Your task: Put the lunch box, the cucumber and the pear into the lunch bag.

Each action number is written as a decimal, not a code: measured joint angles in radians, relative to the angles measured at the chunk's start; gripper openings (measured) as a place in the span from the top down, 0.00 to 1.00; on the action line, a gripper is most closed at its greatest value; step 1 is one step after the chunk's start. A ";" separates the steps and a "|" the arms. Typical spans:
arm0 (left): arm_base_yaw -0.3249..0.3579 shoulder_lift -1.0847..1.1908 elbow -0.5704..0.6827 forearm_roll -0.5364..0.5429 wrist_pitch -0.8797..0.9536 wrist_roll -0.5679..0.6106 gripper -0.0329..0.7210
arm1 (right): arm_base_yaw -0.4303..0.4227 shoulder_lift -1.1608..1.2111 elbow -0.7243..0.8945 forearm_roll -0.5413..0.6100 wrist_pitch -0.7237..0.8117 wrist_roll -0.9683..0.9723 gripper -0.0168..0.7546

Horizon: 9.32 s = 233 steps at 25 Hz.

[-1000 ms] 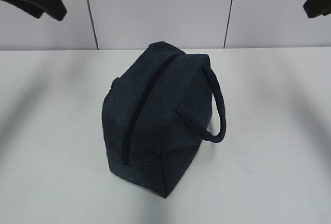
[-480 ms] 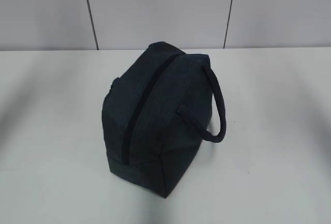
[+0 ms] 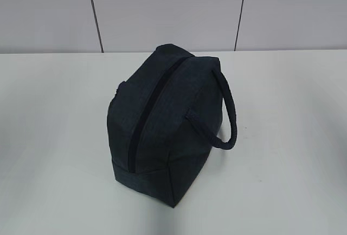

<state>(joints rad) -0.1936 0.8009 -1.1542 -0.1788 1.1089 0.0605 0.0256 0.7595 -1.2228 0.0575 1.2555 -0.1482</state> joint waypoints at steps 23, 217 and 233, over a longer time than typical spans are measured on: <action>0.000 -0.814 0.577 0.096 0.062 -0.010 0.50 | 0.138 -0.705 0.497 -0.025 -0.004 0.014 0.61; 0.185 -0.815 0.626 0.151 0.007 -0.061 0.64 | 0.018 -0.777 0.727 -0.058 -0.105 0.042 0.40; 0.185 -0.815 0.626 0.151 0.007 -0.061 0.64 | 0.018 -0.777 0.727 -0.058 -0.105 0.042 0.40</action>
<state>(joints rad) -0.0084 -0.0139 -0.5282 -0.0280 1.1157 0.0000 0.0433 -0.0174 -0.4960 0.0000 1.1501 -0.1064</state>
